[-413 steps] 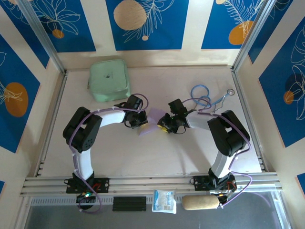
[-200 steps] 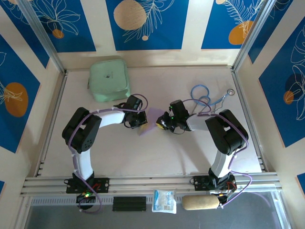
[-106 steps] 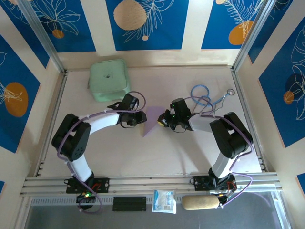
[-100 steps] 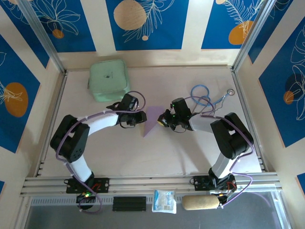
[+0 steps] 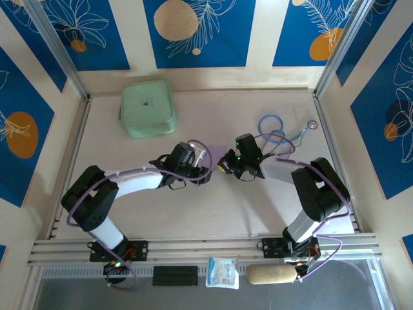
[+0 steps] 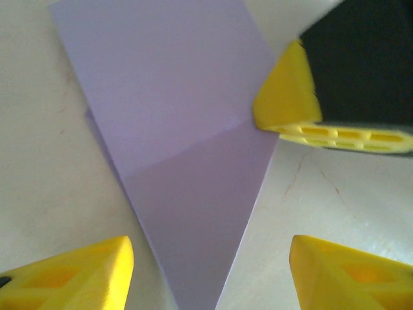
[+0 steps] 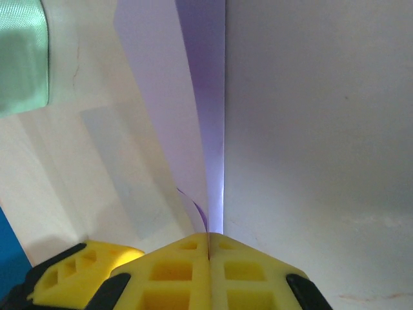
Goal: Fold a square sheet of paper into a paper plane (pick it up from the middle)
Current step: Fold the wing for the fifth time at the center of the table.
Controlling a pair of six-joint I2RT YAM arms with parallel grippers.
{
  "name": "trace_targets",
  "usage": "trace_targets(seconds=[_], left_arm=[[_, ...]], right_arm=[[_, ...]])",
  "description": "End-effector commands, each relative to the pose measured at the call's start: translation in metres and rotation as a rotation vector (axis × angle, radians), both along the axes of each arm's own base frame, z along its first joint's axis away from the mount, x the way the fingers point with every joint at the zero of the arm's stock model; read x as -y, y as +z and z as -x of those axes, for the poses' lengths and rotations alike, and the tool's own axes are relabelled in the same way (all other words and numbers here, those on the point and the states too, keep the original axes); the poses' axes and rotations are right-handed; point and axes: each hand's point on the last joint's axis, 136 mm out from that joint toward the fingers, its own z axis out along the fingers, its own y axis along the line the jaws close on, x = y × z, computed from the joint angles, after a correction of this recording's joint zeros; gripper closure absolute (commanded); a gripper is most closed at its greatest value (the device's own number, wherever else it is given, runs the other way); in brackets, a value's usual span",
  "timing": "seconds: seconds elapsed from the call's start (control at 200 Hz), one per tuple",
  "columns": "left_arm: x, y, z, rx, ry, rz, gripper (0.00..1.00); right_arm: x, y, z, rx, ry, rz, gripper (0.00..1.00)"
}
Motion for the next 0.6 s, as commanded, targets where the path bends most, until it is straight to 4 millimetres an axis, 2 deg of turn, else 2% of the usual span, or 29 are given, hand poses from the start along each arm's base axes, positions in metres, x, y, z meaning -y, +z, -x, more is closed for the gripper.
trace_targets(seconds=[0.0,0.315,0.595], left_arm=[[0.015,0.013,0.001,0.192,-0.167,-0.038,0.35],[0.032,-0.006,0.010,0.293,-0.332,-0.179,0.41],[0.040,-0.018,0.006,0.348,-0.361,-0.227,0.50]], right_arm=[[0.007,0.005,0.004,-0.047,-0.042,-0.002,1.00],[0.010,0.011,0.003,-0.085,-0.076,-0.026,1.00],[0.013,0.013,0.004,-0.117,-0.098,-0.051,1.00]])
